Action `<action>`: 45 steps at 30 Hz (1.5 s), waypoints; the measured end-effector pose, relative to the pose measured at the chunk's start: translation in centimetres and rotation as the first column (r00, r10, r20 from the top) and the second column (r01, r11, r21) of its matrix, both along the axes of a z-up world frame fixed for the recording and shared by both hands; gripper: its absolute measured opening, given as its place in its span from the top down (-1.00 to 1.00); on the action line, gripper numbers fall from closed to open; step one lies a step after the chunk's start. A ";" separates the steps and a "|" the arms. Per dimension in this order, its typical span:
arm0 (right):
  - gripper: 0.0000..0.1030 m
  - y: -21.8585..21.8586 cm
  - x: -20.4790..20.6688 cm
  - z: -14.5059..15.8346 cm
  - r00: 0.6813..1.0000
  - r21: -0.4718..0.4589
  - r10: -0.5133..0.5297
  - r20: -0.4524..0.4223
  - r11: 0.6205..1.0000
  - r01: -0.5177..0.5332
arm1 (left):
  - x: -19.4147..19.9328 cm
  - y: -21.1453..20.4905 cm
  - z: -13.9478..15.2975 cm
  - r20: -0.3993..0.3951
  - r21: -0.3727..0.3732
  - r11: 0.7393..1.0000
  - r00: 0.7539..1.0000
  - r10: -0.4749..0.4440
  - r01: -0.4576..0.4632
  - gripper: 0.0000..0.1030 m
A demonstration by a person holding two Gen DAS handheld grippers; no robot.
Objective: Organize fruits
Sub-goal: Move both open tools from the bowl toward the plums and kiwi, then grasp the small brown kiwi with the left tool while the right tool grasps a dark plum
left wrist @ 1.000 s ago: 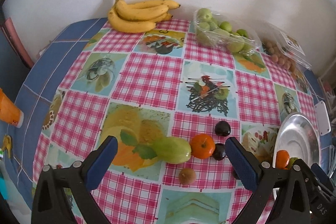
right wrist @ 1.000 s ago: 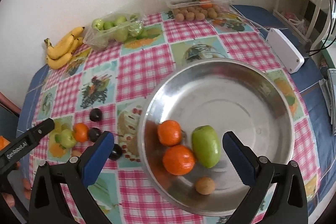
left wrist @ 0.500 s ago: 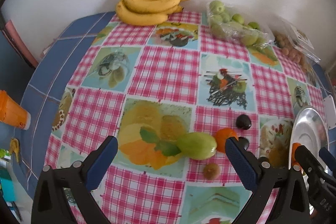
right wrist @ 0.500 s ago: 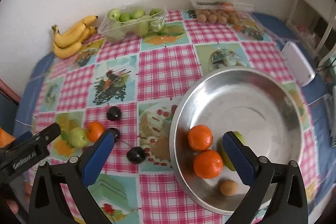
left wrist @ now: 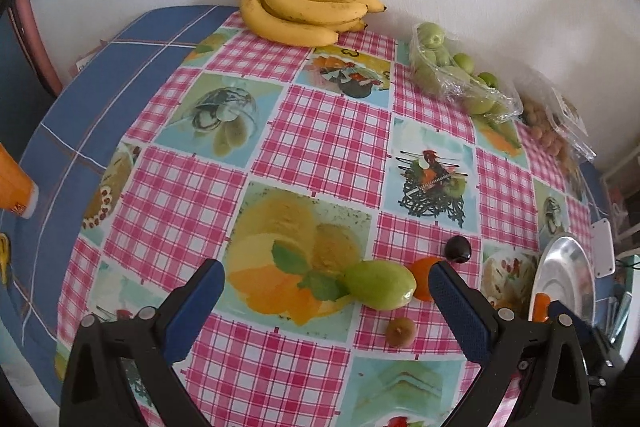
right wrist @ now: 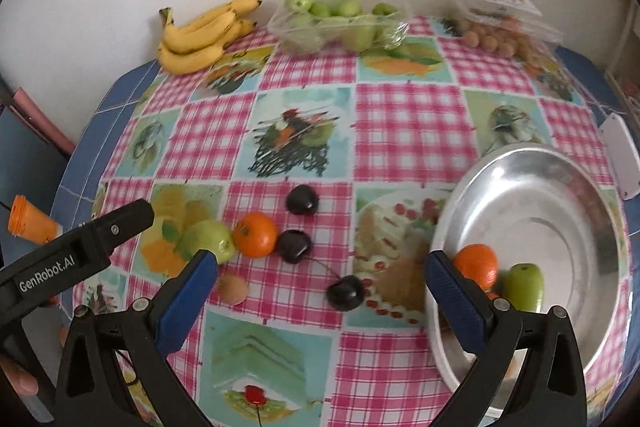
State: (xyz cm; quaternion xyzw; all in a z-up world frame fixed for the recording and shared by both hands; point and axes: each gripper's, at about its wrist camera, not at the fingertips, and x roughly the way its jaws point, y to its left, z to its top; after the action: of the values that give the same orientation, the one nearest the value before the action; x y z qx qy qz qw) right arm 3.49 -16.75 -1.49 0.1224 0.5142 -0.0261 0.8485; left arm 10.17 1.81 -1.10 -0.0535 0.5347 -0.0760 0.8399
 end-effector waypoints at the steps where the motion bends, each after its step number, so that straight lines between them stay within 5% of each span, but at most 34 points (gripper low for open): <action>1: -0.99 -0.1 0.0 -0.2 1.000 0.010 0.001 -0.005 1.000 -0.001 | -0.1 0.0 -0.1 -0.003 -0.015 1.000 1.000 0.001 -0.001 -1.00; 7: -0.99 -0.3 0.2 -1.3 0.999 0.044 -0.002 -0.044 0.999 0.004 | -0.3 0.2 -0.7 -0.033 -0.097 0.995 0.999 0.020 -0.023 -1.00; 23: -0.91 0.1 0.5 -3.2 0.995 0.061 0.030 -0.096 0.998 -0.025 | -0.8 -1.6 -3.6 -0.164 -0.105 0.994 0.986 -0.020 0.003 -0.98; 25: -0.63 -0.2 0.6 -3.8 0.994 0.055 0.018 -0.108 0.998 -0.012 | -0.9 -1.9 -4.2 -0.187 -0.127 0.992 0.982 -0.032 0.008 -0.96; 45: 0.30 -0.9 0.9 -6.1 0.989 0.033 0.003 -0.151 0.999 0.002 | -1.2 -5.1 -6.5 -0.265 -0.147 0.986 0.958 -0.110 0.073 0.08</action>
State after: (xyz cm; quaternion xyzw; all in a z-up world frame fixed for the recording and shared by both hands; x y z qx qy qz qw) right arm 4.37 -17.60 -7.56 0.1340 0.5772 -0.0264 0.8051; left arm 8.99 -3.27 -7.64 -0.0956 0.6407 -0.1430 0.7483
